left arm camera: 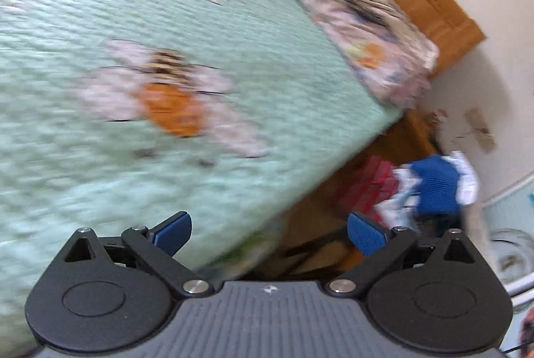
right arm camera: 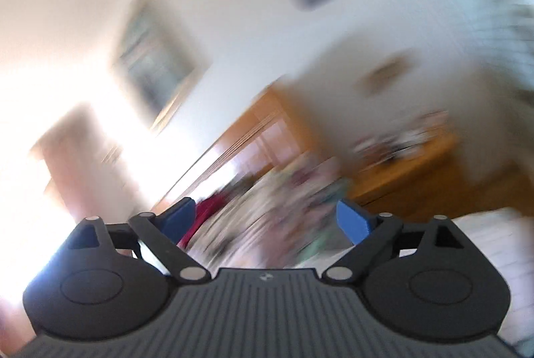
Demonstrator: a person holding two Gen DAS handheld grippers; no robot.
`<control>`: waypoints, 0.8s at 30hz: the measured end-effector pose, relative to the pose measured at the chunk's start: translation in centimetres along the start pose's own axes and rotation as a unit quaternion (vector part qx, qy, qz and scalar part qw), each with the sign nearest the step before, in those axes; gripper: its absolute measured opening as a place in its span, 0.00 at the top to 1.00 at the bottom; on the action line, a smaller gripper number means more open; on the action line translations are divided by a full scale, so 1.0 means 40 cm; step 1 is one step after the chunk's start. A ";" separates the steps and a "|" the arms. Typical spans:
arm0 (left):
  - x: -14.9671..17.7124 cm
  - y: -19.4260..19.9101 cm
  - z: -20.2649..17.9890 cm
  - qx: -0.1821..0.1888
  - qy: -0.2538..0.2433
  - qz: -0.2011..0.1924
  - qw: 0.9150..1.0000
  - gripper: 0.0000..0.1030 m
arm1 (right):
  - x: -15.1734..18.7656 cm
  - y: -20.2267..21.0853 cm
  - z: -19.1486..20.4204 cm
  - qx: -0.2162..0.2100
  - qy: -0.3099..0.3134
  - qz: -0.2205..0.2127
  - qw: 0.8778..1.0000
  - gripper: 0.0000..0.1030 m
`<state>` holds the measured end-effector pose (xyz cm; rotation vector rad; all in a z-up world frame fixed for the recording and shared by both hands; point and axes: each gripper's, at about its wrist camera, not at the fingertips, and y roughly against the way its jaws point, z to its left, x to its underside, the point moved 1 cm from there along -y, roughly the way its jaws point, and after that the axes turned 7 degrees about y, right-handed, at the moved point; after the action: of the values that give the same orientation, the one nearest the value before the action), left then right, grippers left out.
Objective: Fold clothes
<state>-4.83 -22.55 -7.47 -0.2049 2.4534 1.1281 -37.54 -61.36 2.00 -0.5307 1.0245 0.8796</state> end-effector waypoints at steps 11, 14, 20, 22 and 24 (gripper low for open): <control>0.028 0.426 -0.050 -0.271 -0.196 -0.308 0.891 0.01 | 0.465 -0.318 0.463 -0.256 0.018 0.348 0.902 0.10; 0.055 0.526 -0.049 -0.302 -0.197 -0.374 0.855 0.01 | 0.506 -0.327 0.540 -0.270 0.024 0.375 0.887 0.10; 0.134 0.706 -0.089 -0.333 -0.242 -0.522 0.747 0.00 | 0.503 -0.241 0.684 -0.308 0.063 0.390 0.866 0.10; 0.152 0.743 -0.092 -0.338 -0.243 -0.553 0.722 0.00 | 0.513 -0.236 0.712 -0.316 0.071 0.399 0.858 0.10; 0.158 0.772 -0.088 -0.344 -0.236 -0.570 0.708 0.00 | 0.527 -0.230 0.733 -0.317 0.075 0.410 0.852 0.10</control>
<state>-21.05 -4.60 13.02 -1.2569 0.9236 1.1450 -10.08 -36.90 -4.02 -0.7280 1.1010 2.0100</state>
